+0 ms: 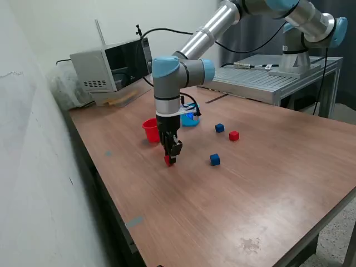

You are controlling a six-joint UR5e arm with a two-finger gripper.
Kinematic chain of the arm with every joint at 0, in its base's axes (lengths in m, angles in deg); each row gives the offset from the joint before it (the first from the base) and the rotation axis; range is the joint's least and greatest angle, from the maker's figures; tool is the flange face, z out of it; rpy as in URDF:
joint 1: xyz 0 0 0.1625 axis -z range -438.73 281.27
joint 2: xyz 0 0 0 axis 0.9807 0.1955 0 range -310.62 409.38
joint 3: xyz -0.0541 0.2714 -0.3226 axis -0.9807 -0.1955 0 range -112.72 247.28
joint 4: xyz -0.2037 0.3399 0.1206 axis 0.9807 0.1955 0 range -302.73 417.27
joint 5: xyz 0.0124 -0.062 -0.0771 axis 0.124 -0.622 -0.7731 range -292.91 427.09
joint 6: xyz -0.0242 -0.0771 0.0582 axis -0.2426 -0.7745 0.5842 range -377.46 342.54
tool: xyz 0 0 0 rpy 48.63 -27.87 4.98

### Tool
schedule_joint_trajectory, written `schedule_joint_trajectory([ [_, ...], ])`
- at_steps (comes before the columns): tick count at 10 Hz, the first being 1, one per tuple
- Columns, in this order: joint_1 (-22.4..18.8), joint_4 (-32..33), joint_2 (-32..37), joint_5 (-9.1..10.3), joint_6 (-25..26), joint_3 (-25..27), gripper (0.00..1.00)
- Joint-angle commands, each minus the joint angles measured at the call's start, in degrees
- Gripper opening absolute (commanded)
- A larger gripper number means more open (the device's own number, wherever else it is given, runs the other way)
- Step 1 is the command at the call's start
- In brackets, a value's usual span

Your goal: Place red objects in the red bin, and blue objects in the blue bin.

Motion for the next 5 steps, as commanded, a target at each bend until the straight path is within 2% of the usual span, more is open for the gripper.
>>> schedule_joint_trajectory([
  [1,0.86,3.01,8.02,0.01,-0.76,7.60,0.00],
  [4,4.28,3.10,14.27,-0.42,-2.17,13.07,0.00],
  [5,6.21,2.93,14.99,-2.34,-2.17,14.21,0.00],
])
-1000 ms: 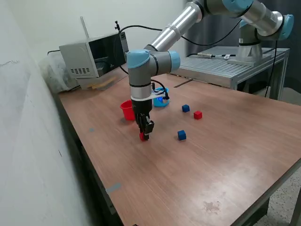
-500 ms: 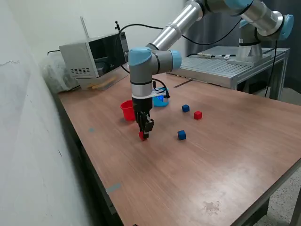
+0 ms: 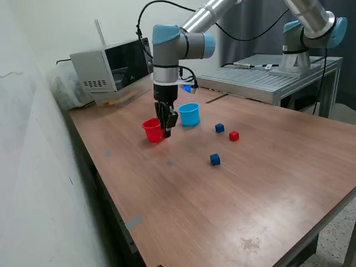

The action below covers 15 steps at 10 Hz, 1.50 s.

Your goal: Place red objects in the red bin, and blue objects in the blue bin.

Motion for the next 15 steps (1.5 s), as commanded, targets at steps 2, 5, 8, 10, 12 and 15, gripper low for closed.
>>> schedule_joint_trajectory([
  [2,5.82,0.13,4.33,-4.36,-0.49,4.18,0.00],
  [5,10.57,-0.31,4.24,-5.60,-0.05,3.30,0.00],
  [8,11.81,-0.31,3.71,-5.42,-0.05,3.91,0.00],
  [10,11.11,-0.40,3.71,-5.34,0.03,5.05,0.00],
  [12,9.97,-0.49,3.80,-5.33,0.04,6.02,0.00],
  [15,9.09,-0.31,3.89,-4.90,0.04,6.64,0.00],
])
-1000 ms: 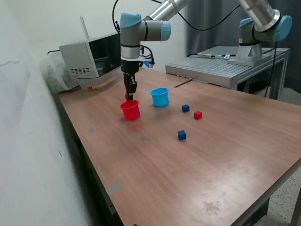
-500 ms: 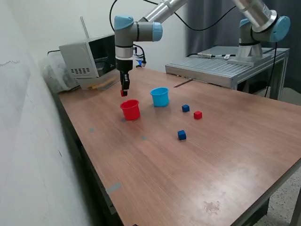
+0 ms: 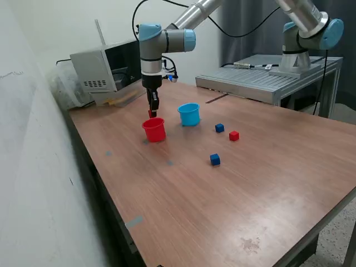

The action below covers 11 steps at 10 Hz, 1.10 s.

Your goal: Place red objects in the red bin, and blue objects in the blue bin.

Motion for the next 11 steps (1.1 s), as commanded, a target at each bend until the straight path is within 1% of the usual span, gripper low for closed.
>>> schedule_joint_trajectory([
  [1,-1.06,0.10,-0.03,0.36,0.01,0.59,0.00],
  [2,-1.07,0.10,-0.04,0.36,0.01,0.42,1.00],
  [7,-0.54,0.11,-0.04,0.10,-0.08,-0.20,1.00],
  [8,-1.06,0.10,1.71,0.10,-0.08,2.41,1.00],
  [9,-1.33,0.10,5.90,0.45,0.01,5.83,1.00],
  [10,-3.42,0.37,10.55,2.63,0.01,10.30,1.00],
  [11,-5.61,0.46,15.04,7.52,-0.16,14.09,1.00],
])
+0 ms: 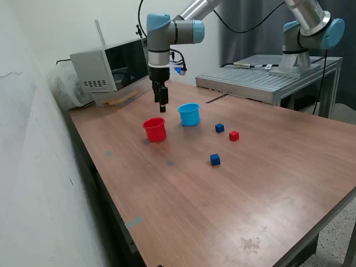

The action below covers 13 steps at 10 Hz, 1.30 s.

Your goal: Place red objects in the red bin, and blue objects in the blue bin.

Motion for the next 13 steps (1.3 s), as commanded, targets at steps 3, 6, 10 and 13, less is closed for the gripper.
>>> schedule_joint_trajectory([
  [3,-12.70,0.06,17.67,9.39,-0.48,15.97,1.00],
  [6,-19.14,-0.38,18.66,9.39,-0.48,18.63,1.00],
  [10,-22.92,0.50,14.28,9.30,6.76,17.05,1.00],
  [13,-23.10,0.58,7.43,8.95,11.64,13.02,1.00],
])
